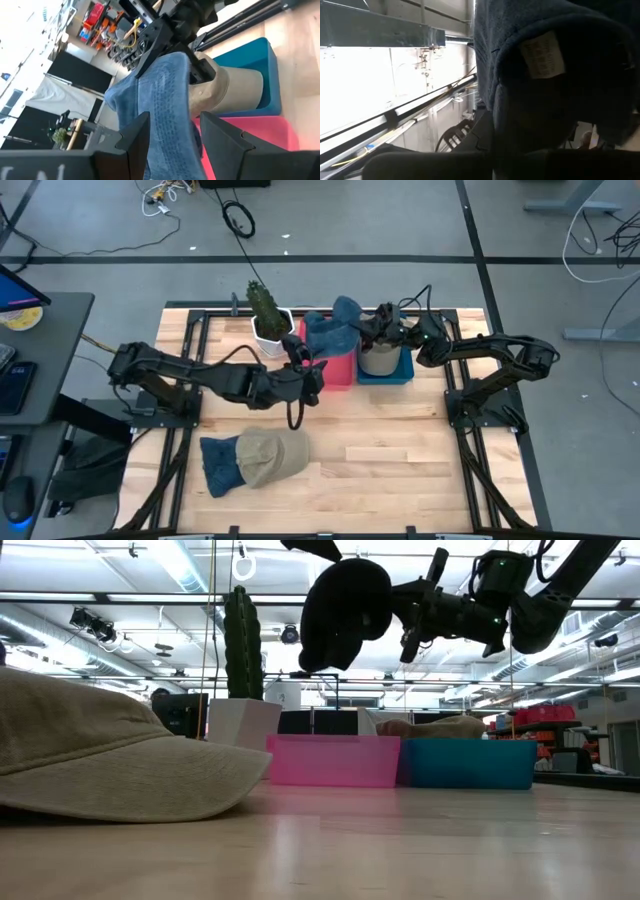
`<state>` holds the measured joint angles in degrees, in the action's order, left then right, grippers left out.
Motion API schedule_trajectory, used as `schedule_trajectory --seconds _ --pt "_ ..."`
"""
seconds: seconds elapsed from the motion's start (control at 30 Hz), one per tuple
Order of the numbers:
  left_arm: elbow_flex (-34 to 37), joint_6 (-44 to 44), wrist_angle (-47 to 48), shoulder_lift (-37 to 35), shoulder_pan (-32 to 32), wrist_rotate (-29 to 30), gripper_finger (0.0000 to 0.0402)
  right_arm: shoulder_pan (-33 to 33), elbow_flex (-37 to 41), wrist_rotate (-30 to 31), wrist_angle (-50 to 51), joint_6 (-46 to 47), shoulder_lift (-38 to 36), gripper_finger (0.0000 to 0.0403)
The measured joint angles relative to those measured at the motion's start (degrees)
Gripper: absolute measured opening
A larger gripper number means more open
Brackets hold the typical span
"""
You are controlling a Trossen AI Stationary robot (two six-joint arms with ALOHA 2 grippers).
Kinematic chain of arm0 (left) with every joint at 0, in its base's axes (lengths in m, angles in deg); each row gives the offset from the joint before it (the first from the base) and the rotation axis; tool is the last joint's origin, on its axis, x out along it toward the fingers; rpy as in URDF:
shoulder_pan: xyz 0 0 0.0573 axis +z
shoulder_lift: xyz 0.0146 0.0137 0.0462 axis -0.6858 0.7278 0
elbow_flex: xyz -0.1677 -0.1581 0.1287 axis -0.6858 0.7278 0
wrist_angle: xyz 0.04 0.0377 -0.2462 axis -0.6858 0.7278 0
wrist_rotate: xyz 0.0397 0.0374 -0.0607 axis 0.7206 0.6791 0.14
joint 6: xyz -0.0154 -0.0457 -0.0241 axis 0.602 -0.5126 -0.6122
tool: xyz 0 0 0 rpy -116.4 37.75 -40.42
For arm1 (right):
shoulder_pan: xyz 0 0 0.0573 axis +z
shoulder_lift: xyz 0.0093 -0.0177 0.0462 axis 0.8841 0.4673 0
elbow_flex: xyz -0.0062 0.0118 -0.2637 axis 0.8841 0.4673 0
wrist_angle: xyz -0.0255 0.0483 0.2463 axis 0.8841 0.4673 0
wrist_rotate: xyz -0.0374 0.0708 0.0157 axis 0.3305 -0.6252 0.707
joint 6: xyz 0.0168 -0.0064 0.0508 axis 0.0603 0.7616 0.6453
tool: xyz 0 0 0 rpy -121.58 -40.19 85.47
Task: Pick & Place hat
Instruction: Put the right blue cap into the pink bin
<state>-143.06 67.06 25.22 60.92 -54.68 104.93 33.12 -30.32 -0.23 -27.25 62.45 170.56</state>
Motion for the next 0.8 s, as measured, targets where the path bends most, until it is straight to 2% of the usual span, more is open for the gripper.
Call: schedule_trajectory --seconds 0.37,0.47,0.67,0.8 --pt "0.00 0.37 0.01 -0.02 2.51 -1.77 0.0171 1.44 0.00 0.86 -0.75 -0.04 0.00 0.0006" --pt "0.00 1.25 0.00 -0.02 2.51 -1.77 0.0137 1.43 0.00 0.81 -1.24 0.53 0.00 0.0006" --pt "0.00 2.68 -0.16 -0.09 2.47 -1.12 0.0019 1.40 0.00 0.84 -2.03 0.86 0.00 0.0007" --pt "0.00 3.63 -0.42 -0.21 2.47 -0.37 0.0016 1.38 0.00 0.37 -2.23 0.81 0.00 0.0007"
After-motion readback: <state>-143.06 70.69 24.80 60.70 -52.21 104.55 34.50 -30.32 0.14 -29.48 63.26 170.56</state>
